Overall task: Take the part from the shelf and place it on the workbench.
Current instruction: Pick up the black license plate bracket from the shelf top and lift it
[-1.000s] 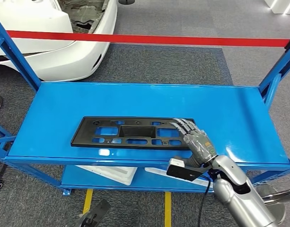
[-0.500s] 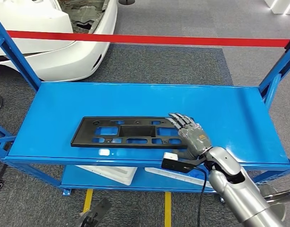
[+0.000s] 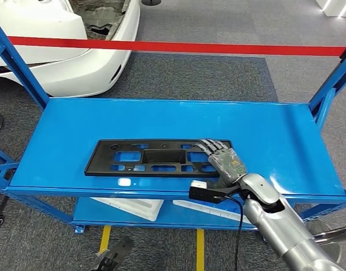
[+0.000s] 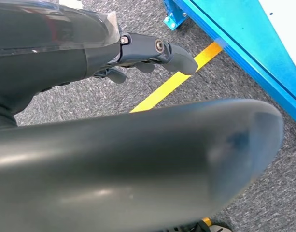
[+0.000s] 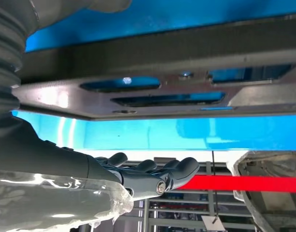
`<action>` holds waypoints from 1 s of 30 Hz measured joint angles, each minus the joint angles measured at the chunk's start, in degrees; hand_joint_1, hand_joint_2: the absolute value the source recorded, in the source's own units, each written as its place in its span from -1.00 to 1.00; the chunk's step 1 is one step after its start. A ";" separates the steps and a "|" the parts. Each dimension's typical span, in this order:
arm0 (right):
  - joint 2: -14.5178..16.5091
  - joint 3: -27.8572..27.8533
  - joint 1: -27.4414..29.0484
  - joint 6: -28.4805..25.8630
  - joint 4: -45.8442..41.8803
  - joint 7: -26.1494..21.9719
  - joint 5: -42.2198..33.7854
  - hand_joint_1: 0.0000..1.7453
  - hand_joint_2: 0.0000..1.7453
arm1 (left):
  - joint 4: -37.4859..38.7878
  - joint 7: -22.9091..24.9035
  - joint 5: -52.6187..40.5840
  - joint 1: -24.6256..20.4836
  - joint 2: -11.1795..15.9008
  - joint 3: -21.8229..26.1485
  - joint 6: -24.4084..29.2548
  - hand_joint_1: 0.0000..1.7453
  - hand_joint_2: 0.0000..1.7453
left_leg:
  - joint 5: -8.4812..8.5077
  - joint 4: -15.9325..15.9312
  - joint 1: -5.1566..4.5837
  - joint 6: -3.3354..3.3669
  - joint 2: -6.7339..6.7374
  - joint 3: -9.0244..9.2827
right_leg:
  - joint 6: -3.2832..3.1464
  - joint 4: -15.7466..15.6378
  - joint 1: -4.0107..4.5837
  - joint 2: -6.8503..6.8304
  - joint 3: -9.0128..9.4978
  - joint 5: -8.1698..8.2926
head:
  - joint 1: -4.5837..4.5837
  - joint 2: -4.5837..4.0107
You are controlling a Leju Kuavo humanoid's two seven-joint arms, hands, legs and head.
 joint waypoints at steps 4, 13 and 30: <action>0.21 0.41 -0.12 -0.21 0.87 0.00 0.02 -1.00 1.00 | 0.00 -0.01 0.01 0.00 0.00 -0.04 0.00 -1.00 -1.00 | 0.00 0.00 0.00 0.00 0.00 0.00 | 0.00 0.00 0.00 0.00 0.00 0.00 | 0.00 -0.01; 1.56 0.68 -1.91 -3.01 5.81 0.03 0.38 -1.00 1.00 | 0.00 0.09 0.26 -0.02 0.00 -0.53 0.03 -1.00 -1.00 | 0.00 0.00 0.00 0.00 0.00 0.06 | 0.00 0.00 0.00 0.00 0.04 0.00 | 0.00 -0.01; 3.17 0.24 -1.89 -15.39 10.02 6.21 9.80 -1.00 1.00 | 0.00 0.75 1.24 -0.01 0.00 -1.32 0.38 -1.00 -1.00 | 0.00 0.00 0.00 0.00 0.00 0.13 | 0.00 0.00 0.00 0.00 0.09 0.00 | 0.00 -0.01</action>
